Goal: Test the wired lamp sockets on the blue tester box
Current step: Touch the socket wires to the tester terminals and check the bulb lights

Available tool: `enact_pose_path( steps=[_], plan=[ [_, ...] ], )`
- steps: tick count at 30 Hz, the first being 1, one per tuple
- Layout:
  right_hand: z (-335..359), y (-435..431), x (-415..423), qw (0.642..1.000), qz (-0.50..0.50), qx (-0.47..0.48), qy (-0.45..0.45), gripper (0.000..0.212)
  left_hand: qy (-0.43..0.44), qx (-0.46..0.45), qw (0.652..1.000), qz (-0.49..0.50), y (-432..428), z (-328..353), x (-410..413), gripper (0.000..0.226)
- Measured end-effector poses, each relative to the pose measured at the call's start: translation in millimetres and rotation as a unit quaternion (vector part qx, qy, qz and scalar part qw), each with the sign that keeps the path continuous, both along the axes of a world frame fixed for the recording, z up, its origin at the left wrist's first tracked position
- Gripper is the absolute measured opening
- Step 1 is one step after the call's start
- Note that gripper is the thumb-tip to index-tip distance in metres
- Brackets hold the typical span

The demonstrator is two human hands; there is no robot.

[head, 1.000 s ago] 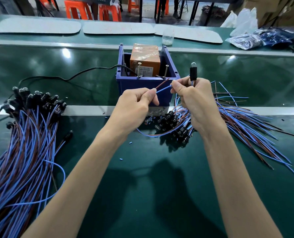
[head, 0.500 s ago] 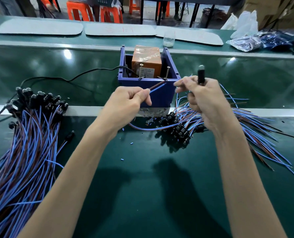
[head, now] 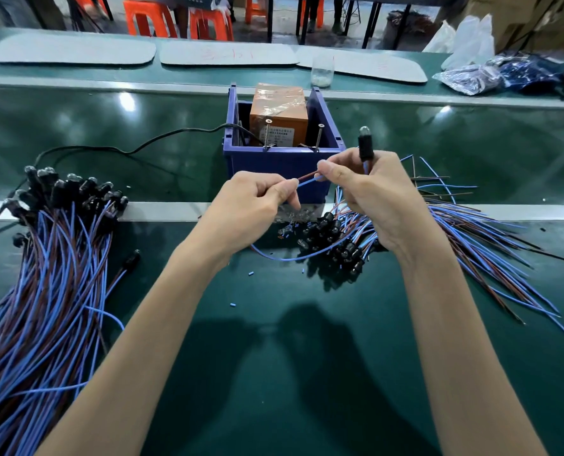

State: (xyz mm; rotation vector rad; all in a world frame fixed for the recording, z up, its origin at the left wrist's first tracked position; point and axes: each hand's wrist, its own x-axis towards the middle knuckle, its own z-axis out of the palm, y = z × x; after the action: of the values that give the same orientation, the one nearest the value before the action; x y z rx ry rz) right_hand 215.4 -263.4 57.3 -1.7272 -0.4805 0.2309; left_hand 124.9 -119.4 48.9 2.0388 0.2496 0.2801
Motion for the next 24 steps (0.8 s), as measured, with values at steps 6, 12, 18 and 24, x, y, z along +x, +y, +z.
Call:
enact_pose_path(
  steps=[6, 12, 18, 24],
  plan=[
    [-5.4, 1.6, 2.4, 0.998, 0.000, -0.055, -0.038, 0.025, 0.006, 0.007, 1.000, -0.009, 1.2, -0.9, -0.3, 0.039],
    [-6.2, 2.5, 3.4, 0.994, -0.012, -0.088, -0.064, 0.026, 0.005, 0.008, 1.000, -0.020, 0.9, -2.2, 0.5, 0.038],
    [-8.4, 5.6, 3.6, 0.991, -0.037, -0.093, -0.085, 0.029, 0.001, 0.014, 1.000, -0.023, 1.8, -2.4, -0.2, 0.038],
    [-9.8, 4.6, 4.3, 0.988, -0.051, -0.103, -0.100, 0.029, 0.001, 0.009, 1.000, -0.020, 0.5, -2.7, 0.4, 0.037]
  ],
)
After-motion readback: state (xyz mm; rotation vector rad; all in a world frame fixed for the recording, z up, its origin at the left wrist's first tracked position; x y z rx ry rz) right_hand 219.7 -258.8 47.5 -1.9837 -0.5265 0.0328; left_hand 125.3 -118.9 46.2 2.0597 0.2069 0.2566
